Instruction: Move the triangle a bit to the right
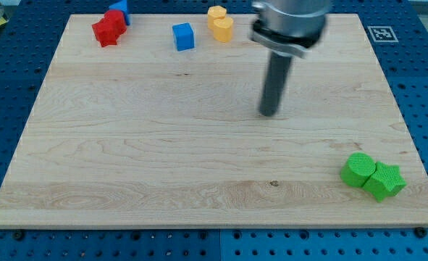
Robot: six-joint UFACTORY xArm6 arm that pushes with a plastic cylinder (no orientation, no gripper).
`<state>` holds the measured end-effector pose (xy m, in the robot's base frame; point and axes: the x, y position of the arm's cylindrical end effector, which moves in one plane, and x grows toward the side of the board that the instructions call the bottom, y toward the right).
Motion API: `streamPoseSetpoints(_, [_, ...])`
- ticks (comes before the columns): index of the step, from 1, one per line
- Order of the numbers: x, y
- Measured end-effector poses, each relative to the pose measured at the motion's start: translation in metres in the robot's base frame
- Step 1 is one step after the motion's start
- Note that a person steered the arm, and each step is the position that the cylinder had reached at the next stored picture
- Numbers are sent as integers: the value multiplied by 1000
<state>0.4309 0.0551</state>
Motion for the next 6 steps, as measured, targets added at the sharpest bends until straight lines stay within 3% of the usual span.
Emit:
streamPoseSetpoints(3, [-74,-265])
streamPoseSetpoints(4, [-122,-336])
streamPoseSetpoints(5, [-155,-359])
streamPoseSetpoints(6, [-198,-346])
